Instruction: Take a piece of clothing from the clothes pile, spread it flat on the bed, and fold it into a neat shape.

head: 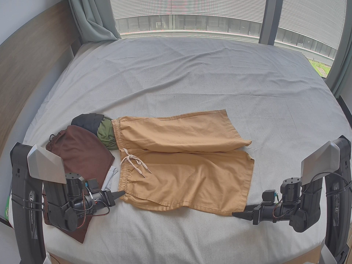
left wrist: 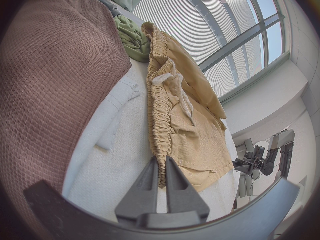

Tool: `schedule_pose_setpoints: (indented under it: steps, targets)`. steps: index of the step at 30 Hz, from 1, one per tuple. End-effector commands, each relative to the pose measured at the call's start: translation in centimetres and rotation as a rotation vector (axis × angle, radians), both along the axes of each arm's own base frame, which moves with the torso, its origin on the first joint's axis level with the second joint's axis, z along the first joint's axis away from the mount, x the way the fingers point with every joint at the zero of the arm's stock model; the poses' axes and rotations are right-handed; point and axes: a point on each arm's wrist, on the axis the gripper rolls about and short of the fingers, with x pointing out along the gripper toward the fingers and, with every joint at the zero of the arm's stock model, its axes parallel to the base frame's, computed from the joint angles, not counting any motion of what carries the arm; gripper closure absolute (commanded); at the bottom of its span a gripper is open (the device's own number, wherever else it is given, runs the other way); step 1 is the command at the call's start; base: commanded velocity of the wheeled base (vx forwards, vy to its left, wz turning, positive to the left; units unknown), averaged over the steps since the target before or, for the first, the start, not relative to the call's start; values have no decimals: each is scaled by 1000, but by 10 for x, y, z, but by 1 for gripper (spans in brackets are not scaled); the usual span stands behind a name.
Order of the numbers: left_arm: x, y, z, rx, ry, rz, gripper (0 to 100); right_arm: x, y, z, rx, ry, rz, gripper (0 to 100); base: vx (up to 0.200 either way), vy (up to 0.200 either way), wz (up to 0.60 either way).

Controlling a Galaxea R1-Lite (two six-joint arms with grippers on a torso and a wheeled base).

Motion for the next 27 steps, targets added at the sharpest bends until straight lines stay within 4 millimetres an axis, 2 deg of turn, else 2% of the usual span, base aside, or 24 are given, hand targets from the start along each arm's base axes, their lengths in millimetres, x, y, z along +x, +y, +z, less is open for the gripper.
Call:
schedule_pose_setpoints:
  steps: [1, 15, 22, 27]
  targets:
    - [0, 0, 0, 0, -1, 0, 100, 2, 1, 0, 3, -10, 4, 100, 0, 0, 0]
    - [-4, 3, 2, -4, 8, 2, 100, -3, -2, 0, -31, 6, -33, 100, 0, 0, 0]
    - [-19, 15, 19, -5, -11, -30, 100, -18, -9, 5, -67, 8, -24, 100, 0, 0, 0]
    - [-34, 25, 23, -1, -10, -76, 100, -23, -14, 11, -72, 6, -35, 100, 0, 0, 0]
